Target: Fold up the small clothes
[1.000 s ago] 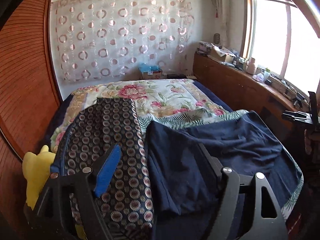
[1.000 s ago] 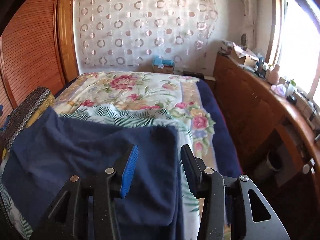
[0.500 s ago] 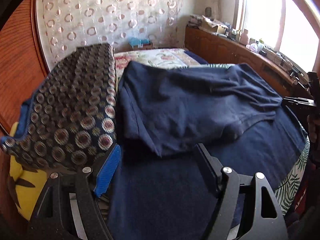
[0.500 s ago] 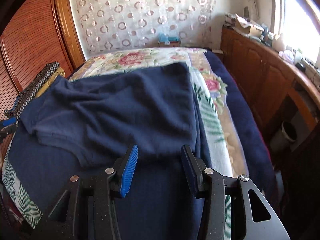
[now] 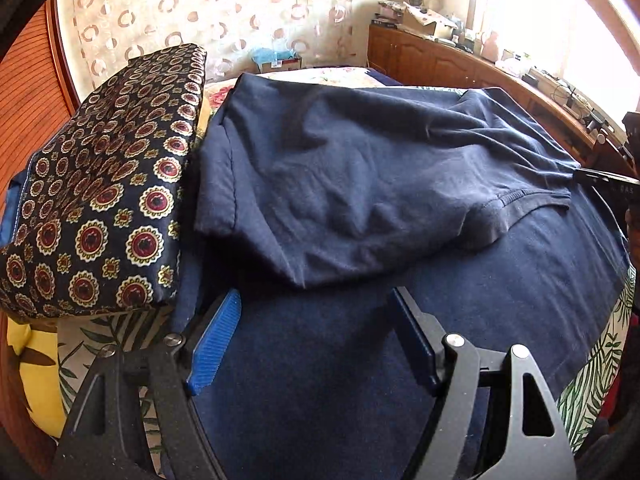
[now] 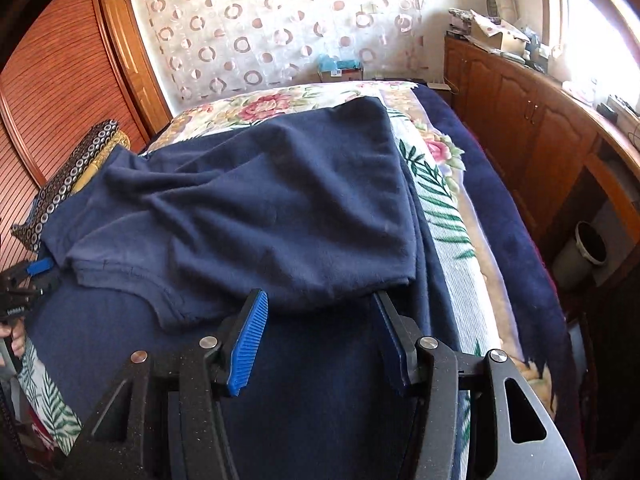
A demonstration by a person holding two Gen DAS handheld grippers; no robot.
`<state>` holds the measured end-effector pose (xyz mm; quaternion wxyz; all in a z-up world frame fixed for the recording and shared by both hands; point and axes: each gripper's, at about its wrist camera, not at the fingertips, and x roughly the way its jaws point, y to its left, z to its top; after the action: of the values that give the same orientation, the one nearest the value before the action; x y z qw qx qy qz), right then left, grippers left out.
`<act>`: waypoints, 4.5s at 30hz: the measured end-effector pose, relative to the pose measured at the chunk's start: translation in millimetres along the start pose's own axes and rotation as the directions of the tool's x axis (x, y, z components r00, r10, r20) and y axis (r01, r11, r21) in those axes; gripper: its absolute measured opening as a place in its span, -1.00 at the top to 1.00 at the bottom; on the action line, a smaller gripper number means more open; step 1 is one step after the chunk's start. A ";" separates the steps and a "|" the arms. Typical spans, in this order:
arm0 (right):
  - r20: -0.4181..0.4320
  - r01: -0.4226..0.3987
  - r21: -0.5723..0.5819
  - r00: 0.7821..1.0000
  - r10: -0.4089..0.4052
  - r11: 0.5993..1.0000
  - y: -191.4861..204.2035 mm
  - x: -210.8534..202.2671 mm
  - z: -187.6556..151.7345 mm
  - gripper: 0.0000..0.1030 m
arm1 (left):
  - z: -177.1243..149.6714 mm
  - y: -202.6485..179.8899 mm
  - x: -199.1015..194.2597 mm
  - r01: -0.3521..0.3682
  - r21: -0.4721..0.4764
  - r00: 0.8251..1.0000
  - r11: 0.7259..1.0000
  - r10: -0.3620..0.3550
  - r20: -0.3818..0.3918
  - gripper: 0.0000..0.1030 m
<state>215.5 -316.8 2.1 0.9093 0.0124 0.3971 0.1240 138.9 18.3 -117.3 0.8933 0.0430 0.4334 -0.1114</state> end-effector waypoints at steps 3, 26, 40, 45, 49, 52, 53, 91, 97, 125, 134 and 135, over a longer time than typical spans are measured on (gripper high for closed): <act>0.000 0.014 0.010 1.000 -0.014 1.000 -2.1 5.6 -0.9 -0.07 | 2.8 -7.0 4.8 0.000 0.011 1.000 1.000 0.000 -0.006 -0.59; 0.009 0.102 -0.080 0.995 -0.102 0.992 22.9 32.3 -10.8 -0.30 | -1.7 -1.0 0.5 0.005 0.002 1.000 1.000 -0.005 -0.005 -0.60; 0.008 0.109 -0.087 0.994 -0.109 0.990 24.1 29.0 -10.2 -0.30 | 1.0 40.2 -27.4 0.021 -0.190 0.996 0.982 -0.004 0.089 0.28; 0.008 0.109 -0.088 0.994 -0.109 0.990 23.9 28.6 -10.5 -0.31 | 12.0 33.2 -14.4 0.001 -0.196 0.997 0.981 0.013 0.075 0.30; 0.008 0.109 -0.088 0.994 -0.109 0.990 24.0 28.5 -10.8 -0.31 | 19.3 30.1 -6.6 -0.004 -0.207 0.997 0.978 0.019 0.069 0.30; 0.009 0.109 -0.088 0.994 -0.108 0.990 23.7 28.6 -10.6 -0.31 | 23.9 28.3 -1.4 0.000 -0.206 0.997 0.979 0.015 0.072 0.34; 0.009 0.109 -0.088 0.994 -0.108 0.990 23.7 28.4 -10.7 -0.31 | 25.2 27.9 -0.3 0.006 -0.205 0.997 0.979 0.010 0.074 0.59; 0.226 -0.061 -0.112 0.970 0.085 0.992 19.1 -123.4 -61.2 0.96 | -40.6 32.8 -128.0 0.110 -0.245 0.953 0.963 -0.032 0.302 0.94; 0.146 -0.060 -0.105 0.986 0.075 0.993 14.7 -110.1 -80.8 0.96 | -56.7 34.0 -108.0 0.070 -0.261 0.973 0.963 -0.008 0.231 0.94; 0.094 0.068 -0.095 0.994 -0.060 0.993 14.2 -99.8 -99.0 0.15 | -63.4 28.7 -109.2 -0.045 -0.227 0.971 0.973 0.096 0.219 -0.44; 0.047 0.113 -0.067 0.993 -0.110 0.991 -0.1 -88.0 -103.0 0.15 | -66.9 30.2 -102.7 -0.051 -0.237 0.975 0.970 0.100 0.199 -0.44; 0.039 0.113 -0.065 0.993 -0.111 0.991 -0.7 -85.4 -103.5 0.15 | -66.8 29.6 -102.3 -0.052 -0.238 0.975 0.970 0.101 0.198 -0.44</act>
<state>84.7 -345.5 -7.4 0.9216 -0.0382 0.3767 0.0856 33.5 75.2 -79.2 0.9363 -0.0563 0.3453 -0.0294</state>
